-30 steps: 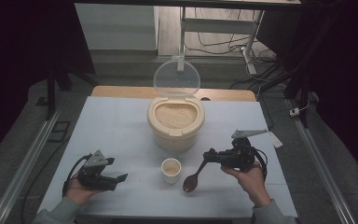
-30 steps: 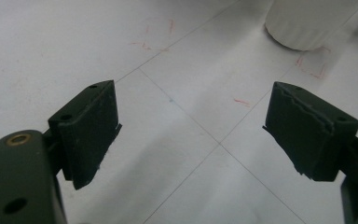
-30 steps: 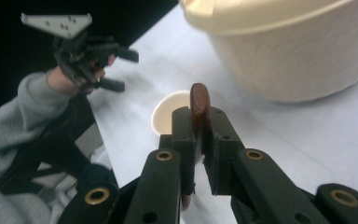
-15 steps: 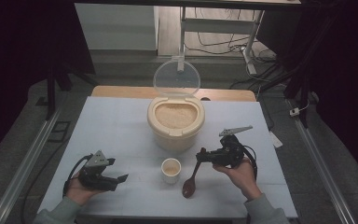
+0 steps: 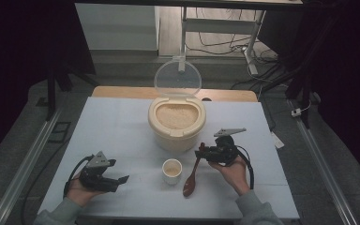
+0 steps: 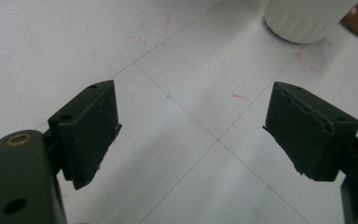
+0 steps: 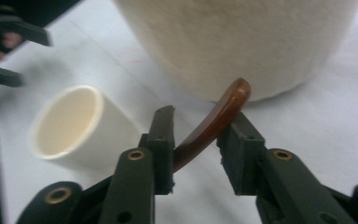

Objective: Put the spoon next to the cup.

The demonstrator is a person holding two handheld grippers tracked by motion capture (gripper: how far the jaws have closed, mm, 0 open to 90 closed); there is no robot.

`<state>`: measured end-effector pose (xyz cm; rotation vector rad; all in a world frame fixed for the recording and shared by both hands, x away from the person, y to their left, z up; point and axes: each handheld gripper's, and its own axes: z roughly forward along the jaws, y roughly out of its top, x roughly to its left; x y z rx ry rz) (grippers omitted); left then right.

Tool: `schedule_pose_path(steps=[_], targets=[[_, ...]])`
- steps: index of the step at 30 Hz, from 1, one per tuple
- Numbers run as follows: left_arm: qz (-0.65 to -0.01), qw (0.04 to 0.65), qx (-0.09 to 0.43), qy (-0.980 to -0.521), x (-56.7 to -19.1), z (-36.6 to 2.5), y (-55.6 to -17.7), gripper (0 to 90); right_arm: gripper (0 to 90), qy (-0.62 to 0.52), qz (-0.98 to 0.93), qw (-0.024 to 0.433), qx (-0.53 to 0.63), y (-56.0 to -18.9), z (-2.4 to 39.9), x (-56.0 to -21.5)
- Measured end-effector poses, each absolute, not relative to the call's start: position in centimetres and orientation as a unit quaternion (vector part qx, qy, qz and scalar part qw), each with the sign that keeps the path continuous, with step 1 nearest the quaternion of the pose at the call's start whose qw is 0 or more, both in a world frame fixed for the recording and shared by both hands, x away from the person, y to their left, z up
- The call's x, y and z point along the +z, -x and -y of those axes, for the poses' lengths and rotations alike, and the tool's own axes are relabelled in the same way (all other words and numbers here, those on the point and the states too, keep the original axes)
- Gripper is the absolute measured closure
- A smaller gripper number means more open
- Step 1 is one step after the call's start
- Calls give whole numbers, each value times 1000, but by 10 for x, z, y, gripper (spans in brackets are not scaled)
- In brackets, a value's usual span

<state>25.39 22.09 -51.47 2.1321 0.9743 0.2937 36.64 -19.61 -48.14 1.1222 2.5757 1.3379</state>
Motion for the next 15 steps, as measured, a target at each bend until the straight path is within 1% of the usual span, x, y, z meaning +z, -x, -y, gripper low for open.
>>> schedule_pose_path(steps=[4,10,15], targets=[[-381,379,114,-835,-515,-221,-254,172,588,-373,-831,37,410,-371,193,-493],[-380,379,114,-836,-515,-220,-254,172,534,-384,-838,48,384,-379,187,-506],[-379,378,113,-837,-515,-220,-254,172,483,-389,-846,68,358,-382,183,-514]])
